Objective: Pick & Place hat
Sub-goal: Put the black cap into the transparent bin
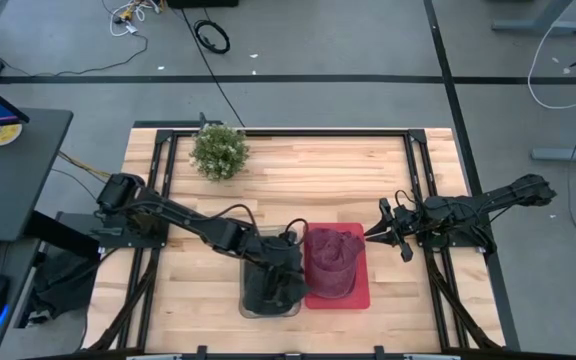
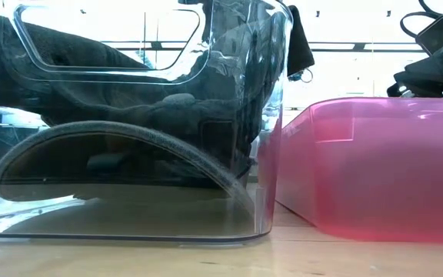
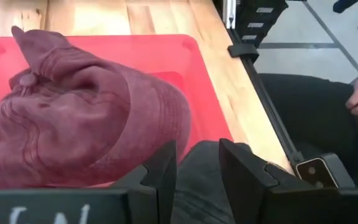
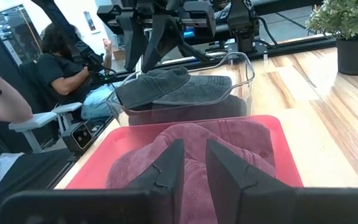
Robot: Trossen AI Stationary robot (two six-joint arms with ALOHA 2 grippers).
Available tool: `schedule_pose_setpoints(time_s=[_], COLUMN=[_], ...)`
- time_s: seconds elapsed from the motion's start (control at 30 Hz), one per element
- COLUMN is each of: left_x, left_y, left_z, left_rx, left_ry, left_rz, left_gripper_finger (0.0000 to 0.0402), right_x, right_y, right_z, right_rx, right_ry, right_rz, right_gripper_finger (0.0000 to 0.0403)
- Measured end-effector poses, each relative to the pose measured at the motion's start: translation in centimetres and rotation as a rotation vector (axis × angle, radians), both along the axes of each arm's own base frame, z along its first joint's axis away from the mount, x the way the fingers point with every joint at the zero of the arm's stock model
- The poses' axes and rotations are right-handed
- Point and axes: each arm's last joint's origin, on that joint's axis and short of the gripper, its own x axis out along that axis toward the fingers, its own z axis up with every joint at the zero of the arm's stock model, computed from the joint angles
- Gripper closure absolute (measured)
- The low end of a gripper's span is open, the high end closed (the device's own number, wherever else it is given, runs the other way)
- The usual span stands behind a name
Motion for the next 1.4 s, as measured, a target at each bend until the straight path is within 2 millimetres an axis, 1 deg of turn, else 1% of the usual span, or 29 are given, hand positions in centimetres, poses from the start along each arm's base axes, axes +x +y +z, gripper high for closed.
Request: schedule_pose_setpoints(time_s=[0.1,0.2,0.3,0.43,0.6,0.7,0.97,1.2,1.33,1.4], left_x=[-0.1,-0.2,-0.3,-0.3,-0.7,-1.1,-1.6,-1.1,-1.0,-1.2], left_y=[-0.1,-0.4,-0.6,-0.6,-0.6,-0.8,-0.7,-0.2,0.2,0.2], left_z=[0.0,-0.1,-0.8,-1.1,-1.7,-2.0,-2.7,-3.8,-3.4,-2.8], left_rx=[-0.007,-0.039,-0.057,-0.065,-0.09,-0.108,-0.092,-0.097,-0.129,-0.151], left_ry=[0.005,0.028,0.083,0.106,0.182,0.243,0.332,0.356,0.355,0.345], left_rz=[-0.014,-0.067,-0.084,-0.092,-0.133,-0.138,-0.128,-0.114,-0.13,-0.142], left_gripper_finger=[0.0278,0.0278,0.0278,0.0278,0.0278,0.0278,0.0278,0.0278,0.0278,0.0278], right_x=[0.0,0.0,0.0,0.0,0.0,0.0,0.0,0.0,0.0,0.0], right_y=[0.0,0.0,0.0,0.0,0.0,0.0,0.0,0.0,0.0,0.0], right_z=[0.0,0.0,0.0,0.0,0.0,0.0,0.0,0.1,0.0,0.0], right_rx=[0.0,0.0,0.001,0.001,0.001,0.001,0.001,0.001,0.001,0.001], right_ry=[-0.002,-0.002,-0.003,-0.003,-0.004,-0.004,-0.004,-0.006,-0.003,-0.004], right_rz=[0.0,0.0,0.0,0.0,0.0,0.0,0.0,0.0,0.0,0.0], right_gripper_finger=[0.0334,0.0334,0.0334,0.0334,0.0334,0.0334,0.0334,0.0334,0.0334,0.0334])
